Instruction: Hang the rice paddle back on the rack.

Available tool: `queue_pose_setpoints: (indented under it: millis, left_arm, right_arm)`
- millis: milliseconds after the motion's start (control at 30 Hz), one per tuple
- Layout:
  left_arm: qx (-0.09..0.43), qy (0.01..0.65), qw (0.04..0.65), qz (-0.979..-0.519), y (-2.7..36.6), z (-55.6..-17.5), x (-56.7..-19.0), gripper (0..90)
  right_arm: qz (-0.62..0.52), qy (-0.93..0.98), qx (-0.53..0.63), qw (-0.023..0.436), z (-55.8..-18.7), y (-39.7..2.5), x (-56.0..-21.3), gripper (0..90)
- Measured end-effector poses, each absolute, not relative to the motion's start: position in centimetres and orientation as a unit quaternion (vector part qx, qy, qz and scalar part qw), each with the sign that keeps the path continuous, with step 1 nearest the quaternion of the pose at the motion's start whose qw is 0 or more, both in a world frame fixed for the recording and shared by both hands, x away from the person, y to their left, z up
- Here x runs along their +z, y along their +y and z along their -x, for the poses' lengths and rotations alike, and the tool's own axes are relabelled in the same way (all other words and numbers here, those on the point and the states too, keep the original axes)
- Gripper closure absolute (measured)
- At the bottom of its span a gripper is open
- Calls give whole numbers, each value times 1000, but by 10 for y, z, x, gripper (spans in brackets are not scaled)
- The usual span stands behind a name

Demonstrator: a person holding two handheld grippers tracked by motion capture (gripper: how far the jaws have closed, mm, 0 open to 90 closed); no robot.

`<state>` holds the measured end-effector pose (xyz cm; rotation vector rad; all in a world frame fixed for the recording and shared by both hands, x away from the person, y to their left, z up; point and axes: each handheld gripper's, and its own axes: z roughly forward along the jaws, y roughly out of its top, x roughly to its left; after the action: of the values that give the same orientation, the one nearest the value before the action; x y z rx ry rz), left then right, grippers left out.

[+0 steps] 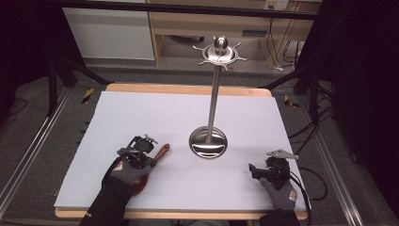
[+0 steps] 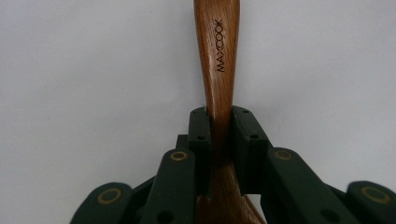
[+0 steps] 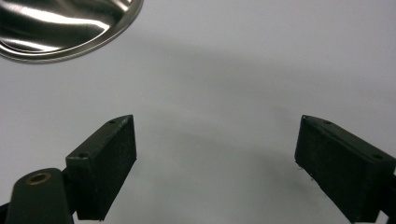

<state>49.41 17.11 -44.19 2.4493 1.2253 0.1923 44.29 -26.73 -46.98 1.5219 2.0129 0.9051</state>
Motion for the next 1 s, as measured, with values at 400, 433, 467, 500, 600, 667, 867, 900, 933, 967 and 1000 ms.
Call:
queue_pose_setpoints:
  millis: [400,433,467,500,600,667,867,900,933,967,1000]
  left_arm:
    - [87,427,237,-868,180,-480,-423,784]
    - [87,427,242,-867,180,-479,-421,784]
    - [89,427,245,-866,181,-478,-420,784]
    - [89,427,245,-866,181,-478,-420,784]
    - [95,426,260,-861,183,-474,-415,784]
    - [95,425,264,-861,184,-472,-412,784]
    - [104,424,279,-855,188,-469,-402,783]
    - [104,424,281,-855,188,-469,-401,783]
    - [101,424,285,-854,189,-469,-399,784]
    - [106,424,291,-851,190,-468,-397,783]
    - [109,424,299,-848,191,-468,-394,783]
  right_arm:
    - [-555,730,329,226,-443,-268,-470,130]
    - [-553,731,329,227,-443,-268,-470,130]
    - [-554,730,330,227,-443,-268,-470,130]
    - [-554,730,330,227,-443,-268,-470,130]
    - [-556,728,331,225,-442,-268,-470,130]
    - [-556,729,331,225,-442,-268,-470,131]
    - [-554,729,331,228,-442,-268,-469,130]
    - [-554,729,331,228,-442,-268,-469,130]
    - [-554,729,332,227,-442,-268,-469,130]
    - [-555,728,332,226,-442,-268,-469,131]
    - [-554,729,330,230,-442,-268,-469,130]
